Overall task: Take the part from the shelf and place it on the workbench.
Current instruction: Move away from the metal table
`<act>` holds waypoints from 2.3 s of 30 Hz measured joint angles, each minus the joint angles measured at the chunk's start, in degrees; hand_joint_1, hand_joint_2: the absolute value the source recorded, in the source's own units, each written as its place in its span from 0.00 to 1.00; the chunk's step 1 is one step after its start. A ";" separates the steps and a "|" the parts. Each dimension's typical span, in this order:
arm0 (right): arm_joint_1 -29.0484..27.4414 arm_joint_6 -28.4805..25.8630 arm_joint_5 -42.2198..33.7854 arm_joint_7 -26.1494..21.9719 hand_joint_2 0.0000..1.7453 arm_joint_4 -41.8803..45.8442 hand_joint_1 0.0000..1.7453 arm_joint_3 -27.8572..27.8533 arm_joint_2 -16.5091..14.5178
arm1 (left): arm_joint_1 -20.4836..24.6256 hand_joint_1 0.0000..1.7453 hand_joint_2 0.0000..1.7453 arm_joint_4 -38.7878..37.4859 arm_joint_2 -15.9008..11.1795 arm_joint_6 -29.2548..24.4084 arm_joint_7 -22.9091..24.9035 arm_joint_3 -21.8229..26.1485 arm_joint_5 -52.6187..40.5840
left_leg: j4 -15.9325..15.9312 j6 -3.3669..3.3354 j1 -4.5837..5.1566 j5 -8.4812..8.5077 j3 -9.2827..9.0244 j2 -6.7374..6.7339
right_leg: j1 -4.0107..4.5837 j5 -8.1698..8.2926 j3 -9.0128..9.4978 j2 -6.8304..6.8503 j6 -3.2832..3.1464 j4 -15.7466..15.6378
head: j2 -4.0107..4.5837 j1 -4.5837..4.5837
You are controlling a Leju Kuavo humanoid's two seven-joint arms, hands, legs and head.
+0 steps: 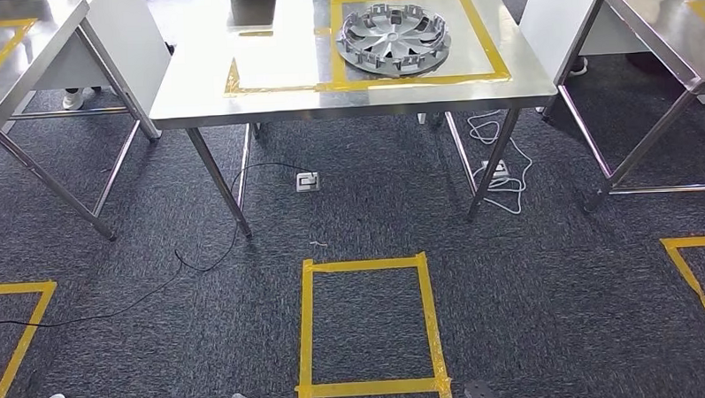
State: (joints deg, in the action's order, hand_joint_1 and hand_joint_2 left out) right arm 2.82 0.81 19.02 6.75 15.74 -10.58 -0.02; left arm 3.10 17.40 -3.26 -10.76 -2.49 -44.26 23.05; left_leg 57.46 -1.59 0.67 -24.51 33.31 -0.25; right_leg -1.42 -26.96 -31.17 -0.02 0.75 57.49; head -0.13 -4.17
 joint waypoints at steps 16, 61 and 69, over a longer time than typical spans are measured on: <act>-1.59 0.96 0.26 -0.81 1.00 -0.96 0.00 0.27 -0.65 | -1.85 0.00 0.00 -0.02 0.09 0.18 -0.75 -0.76 1.34 | 0.01 0.00 0.02 0.00 0.07 0.00 | -0.02 0.01 -0.05 0.01 0.00 -0.02 | 0.00 0.00; -1.42 -0.28 -2.66 -0.97 1.00 -2.46 0.00 4.25 2.05 | -2.27 0.00 0.00 -0.71 -1.06 -0.75 -2.49 -2.41 5.74 | 0.03 0.00 0.02 0.01 0.14 0.01 | -0.03 0.04 -0.17 0.03 0.00 -0.02 | -0.01 -0.01; 0.13 -0.71 -4.45 -2.44 1.00 -2.53 0.00 4.14 0.34 | 1.56 0.00 0.00 1.05 -2.37 -0.93 0.67 -3.04 3.66 | 0.03 0.01 0.02 0.06 0.13 0.00 | -0.02 0.08 -0.13 0.03 0.02 0.00 | 0.00 0.00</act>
State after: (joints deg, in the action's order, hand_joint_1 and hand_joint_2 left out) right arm 2.95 0.10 14.57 4.31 13.21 -6.44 0.32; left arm 4.66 18.45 -5.63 -11.69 -1.82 -47.30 26.71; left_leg 57.49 -1.57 0.69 -24.46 33.45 -0.25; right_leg -1.44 -26.88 -31.30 0.01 0.77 57.49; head -0.13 -4.17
